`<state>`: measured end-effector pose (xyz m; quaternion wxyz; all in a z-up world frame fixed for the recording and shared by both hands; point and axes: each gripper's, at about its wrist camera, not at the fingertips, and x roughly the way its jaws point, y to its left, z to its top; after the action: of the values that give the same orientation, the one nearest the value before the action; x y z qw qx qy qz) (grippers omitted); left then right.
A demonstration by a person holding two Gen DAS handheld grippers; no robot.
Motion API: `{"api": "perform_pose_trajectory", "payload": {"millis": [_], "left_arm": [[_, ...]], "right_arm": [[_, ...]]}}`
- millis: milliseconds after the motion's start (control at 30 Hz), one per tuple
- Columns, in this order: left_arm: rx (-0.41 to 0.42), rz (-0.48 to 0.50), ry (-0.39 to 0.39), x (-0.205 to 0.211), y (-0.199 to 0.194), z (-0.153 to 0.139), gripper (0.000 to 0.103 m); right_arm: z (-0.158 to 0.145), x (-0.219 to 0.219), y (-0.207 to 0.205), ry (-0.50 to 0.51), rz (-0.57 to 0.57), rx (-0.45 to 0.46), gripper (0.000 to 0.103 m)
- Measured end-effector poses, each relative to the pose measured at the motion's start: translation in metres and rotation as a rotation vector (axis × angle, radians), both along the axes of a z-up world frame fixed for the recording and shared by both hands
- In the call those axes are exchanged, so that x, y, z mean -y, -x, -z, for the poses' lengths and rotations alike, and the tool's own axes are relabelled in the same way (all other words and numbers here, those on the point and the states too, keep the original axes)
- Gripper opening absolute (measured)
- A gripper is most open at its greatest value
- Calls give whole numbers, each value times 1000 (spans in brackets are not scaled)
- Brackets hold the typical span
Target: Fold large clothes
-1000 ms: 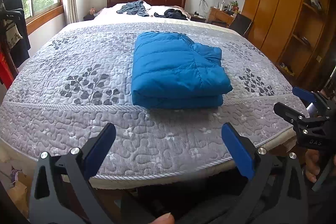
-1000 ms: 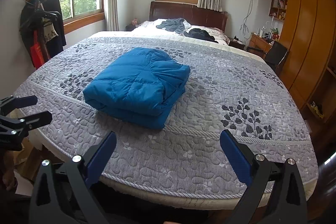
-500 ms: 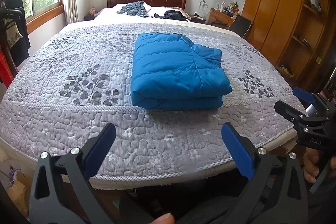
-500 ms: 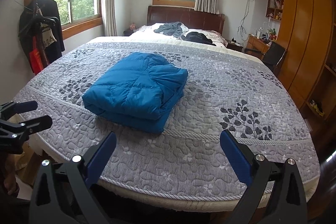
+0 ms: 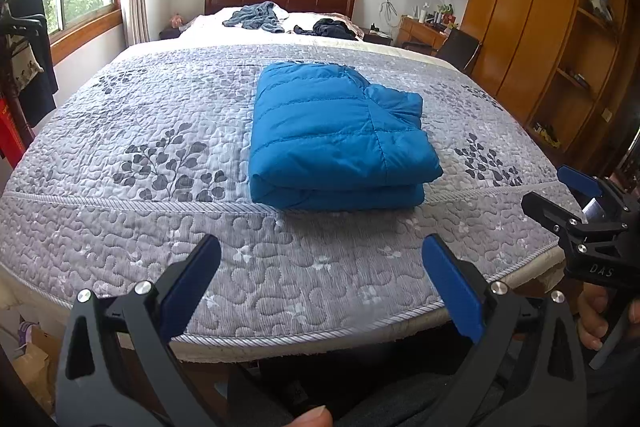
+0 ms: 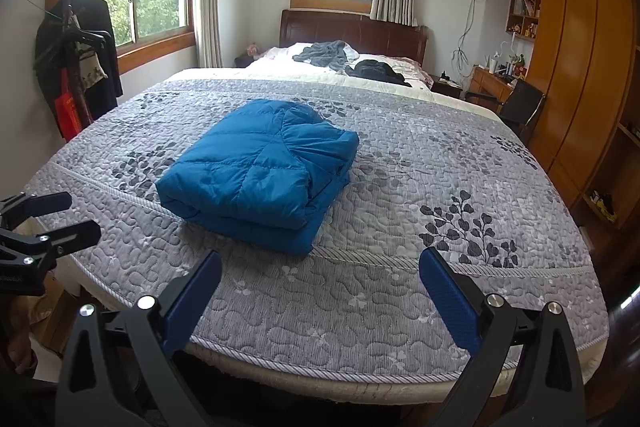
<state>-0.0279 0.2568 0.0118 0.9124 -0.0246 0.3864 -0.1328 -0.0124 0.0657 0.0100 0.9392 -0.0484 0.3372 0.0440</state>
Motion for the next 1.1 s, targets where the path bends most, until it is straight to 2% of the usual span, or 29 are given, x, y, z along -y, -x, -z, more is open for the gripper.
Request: {"api": "perform_pose_trajectory", "payload": {"millis": [1100], "left_arm": [[-2,-7,1,0,1,1,100]], "right_arm": [[0,0,0,-12,14,0,99]]}}
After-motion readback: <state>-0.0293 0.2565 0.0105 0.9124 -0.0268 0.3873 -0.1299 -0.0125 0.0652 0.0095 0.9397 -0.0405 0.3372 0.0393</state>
